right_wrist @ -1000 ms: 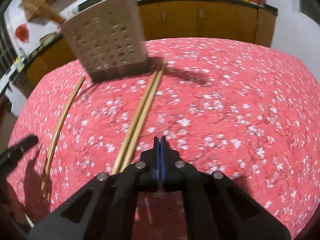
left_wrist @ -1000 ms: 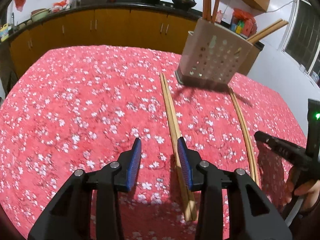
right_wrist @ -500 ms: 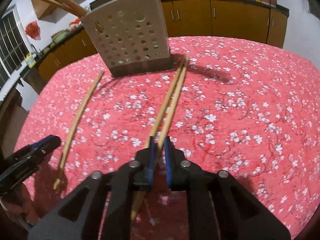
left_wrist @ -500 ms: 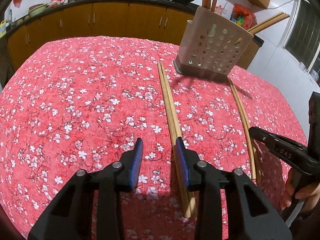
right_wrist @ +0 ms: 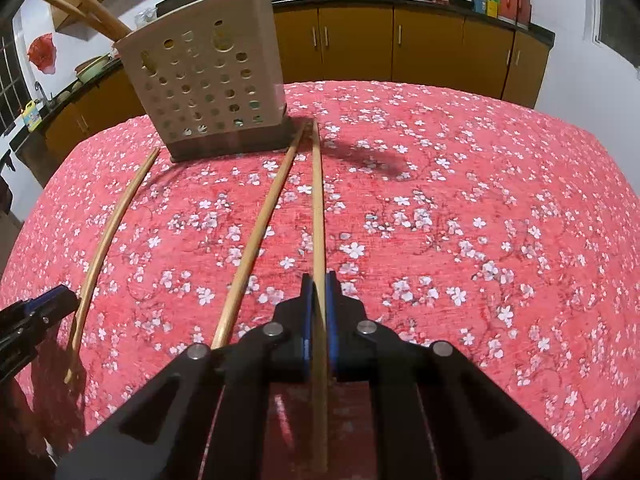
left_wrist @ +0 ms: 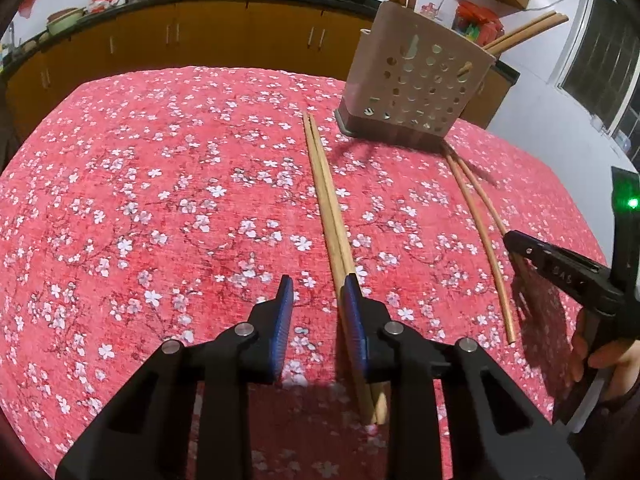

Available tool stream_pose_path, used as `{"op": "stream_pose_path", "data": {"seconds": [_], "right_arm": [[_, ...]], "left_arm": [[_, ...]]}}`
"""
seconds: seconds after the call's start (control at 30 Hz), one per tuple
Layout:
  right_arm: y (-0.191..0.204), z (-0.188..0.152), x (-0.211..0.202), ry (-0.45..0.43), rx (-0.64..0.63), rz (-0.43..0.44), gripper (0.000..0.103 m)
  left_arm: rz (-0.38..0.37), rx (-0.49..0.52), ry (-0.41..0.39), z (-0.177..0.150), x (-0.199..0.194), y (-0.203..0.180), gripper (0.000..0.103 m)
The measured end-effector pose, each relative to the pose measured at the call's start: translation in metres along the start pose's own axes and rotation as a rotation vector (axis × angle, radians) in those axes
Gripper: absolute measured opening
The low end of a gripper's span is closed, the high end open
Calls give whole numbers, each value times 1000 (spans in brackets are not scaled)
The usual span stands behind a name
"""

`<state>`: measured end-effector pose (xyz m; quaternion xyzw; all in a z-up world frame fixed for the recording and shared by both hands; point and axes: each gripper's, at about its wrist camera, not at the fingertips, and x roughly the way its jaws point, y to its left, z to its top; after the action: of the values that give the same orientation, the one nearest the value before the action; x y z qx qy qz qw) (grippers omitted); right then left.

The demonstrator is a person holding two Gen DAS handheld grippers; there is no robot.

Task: Organize utensils
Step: 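Close the left tool on a chopstick on the cloth while the right tool grasps one, then raise the left tool's chopstick above the holder while the right tool raises its chopstick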

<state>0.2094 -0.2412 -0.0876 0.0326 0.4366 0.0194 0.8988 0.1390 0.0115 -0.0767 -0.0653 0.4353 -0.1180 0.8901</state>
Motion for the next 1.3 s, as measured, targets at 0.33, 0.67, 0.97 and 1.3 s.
{"op": "stream_pose_path", "data": {"seconds": [0.33, 0.67, 0.97, 1.3], "right_arm": [[0, -3, -3, -4, -12, 1, 8], [2, -12, -10, -12, -36, 0, 10], [-35, 5, 0, -36, 50, -61, 8], [-42, 5, 0, -37, 66, -62, 9]], "left_arm": [[71, 77, 12, 1, 8, -13, 19], [134, 106, 9, 14, 21, -10, 8], [157, -18, -11, 42, 33, 32, 8], [104, -63, -36, 34, 24, 48, 8]]}}
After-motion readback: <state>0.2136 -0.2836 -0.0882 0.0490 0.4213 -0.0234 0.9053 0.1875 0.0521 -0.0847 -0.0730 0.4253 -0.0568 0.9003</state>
